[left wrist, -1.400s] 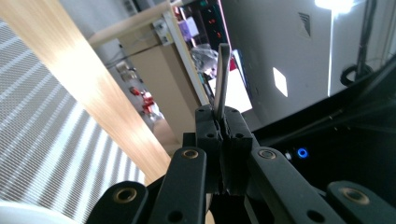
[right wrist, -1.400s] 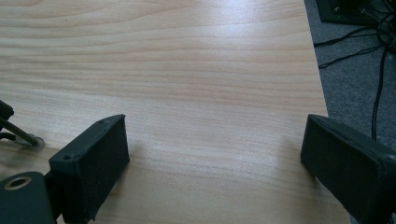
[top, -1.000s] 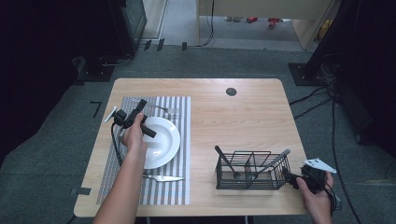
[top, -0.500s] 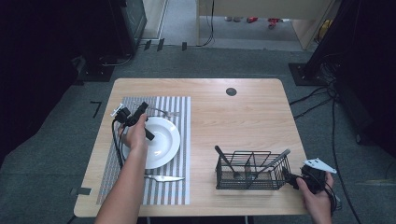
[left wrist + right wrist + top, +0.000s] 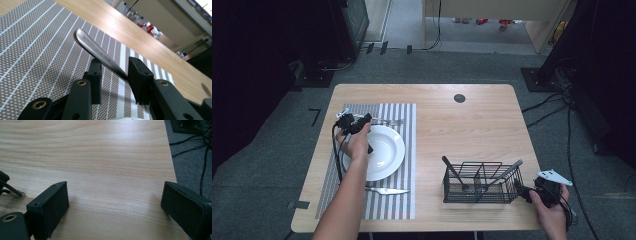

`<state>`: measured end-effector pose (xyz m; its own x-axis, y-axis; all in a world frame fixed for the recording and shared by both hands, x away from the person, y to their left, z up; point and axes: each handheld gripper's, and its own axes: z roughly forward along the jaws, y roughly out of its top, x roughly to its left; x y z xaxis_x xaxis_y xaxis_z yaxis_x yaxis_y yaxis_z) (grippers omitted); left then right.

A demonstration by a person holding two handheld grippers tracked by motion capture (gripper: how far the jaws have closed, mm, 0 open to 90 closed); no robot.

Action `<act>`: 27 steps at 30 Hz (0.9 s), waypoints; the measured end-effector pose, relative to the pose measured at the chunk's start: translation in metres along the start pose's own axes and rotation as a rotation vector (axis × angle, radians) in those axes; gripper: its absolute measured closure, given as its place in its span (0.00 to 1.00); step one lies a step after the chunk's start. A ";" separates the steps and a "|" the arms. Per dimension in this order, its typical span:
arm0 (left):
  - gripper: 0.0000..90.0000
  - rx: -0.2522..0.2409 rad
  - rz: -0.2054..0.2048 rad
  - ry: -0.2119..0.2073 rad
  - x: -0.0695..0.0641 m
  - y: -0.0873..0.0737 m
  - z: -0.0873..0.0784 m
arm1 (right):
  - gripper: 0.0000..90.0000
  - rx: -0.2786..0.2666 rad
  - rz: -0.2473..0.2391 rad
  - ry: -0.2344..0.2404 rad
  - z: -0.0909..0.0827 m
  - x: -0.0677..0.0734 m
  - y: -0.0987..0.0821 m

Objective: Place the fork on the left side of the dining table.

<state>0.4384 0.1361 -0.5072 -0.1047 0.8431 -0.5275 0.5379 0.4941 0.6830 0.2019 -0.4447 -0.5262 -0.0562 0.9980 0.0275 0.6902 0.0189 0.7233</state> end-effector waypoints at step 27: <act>0.58 -0.001 0.129 -0.061 -0.016 0.003 -0.010 | 0.09 0.000 0.002 0.000 0.000 0.000 0.000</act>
<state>0.4331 0.1263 -0.4919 0.0163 0.8851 -0.4651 0.5424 0.3829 0.7478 0.2016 -0.4445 -0.5262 -0.0554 0.9980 0.0290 0.6906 0.0173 0.7231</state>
